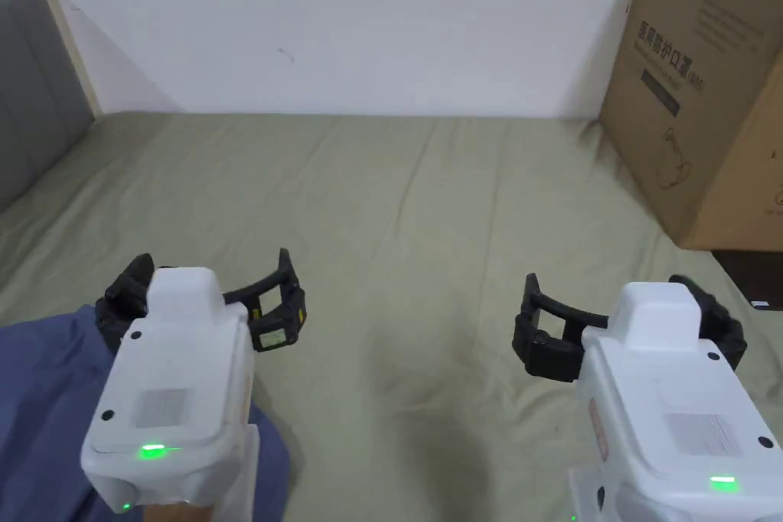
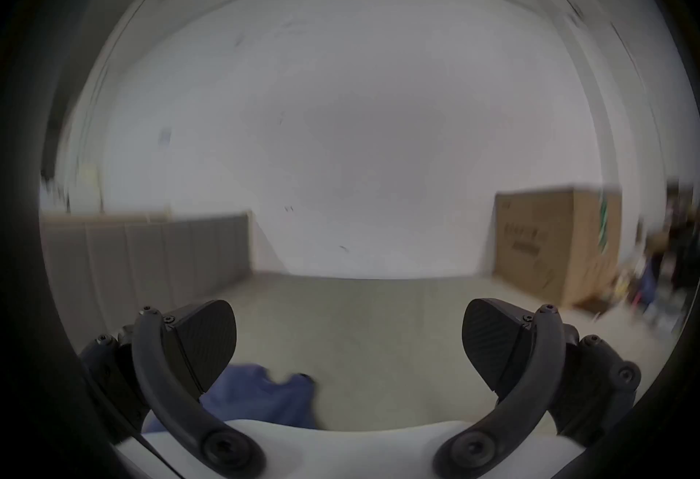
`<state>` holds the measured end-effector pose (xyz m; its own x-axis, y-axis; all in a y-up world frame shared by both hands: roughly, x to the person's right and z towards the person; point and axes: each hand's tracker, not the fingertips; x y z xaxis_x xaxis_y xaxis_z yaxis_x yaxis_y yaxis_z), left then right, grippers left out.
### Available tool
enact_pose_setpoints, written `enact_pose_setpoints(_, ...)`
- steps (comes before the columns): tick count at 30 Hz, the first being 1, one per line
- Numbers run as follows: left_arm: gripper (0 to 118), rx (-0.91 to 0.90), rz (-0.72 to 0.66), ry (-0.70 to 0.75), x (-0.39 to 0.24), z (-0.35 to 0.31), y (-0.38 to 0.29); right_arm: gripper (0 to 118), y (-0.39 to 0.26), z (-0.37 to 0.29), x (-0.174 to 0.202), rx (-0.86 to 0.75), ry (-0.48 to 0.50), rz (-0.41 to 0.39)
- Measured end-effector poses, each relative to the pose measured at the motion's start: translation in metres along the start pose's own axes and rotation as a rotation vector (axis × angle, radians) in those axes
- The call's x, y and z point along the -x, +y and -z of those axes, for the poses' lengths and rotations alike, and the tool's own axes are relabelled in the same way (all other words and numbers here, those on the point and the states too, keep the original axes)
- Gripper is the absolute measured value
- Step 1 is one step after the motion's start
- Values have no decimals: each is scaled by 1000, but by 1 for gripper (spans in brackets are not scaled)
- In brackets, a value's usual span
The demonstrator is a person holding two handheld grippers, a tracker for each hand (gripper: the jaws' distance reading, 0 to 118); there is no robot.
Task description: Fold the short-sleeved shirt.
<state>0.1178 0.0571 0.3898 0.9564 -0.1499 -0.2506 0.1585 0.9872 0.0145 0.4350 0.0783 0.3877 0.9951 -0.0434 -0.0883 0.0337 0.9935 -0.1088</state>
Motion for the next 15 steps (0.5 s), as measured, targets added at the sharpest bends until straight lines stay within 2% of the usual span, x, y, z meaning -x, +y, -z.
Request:
enact_pose_setpoints(2,118,-3,31,-2,-3,-1,-6,117,-4,0,-2,31,2,51)
enact_pose_setpoints(6,118,29,-29,-53,1,0,-11,117,-3,0,0,10,-21,-16)
enact_pose_setpoints(15,118,23,-24,-67,-2,-3,-11,117,2,-1,0,1,-21,-34)
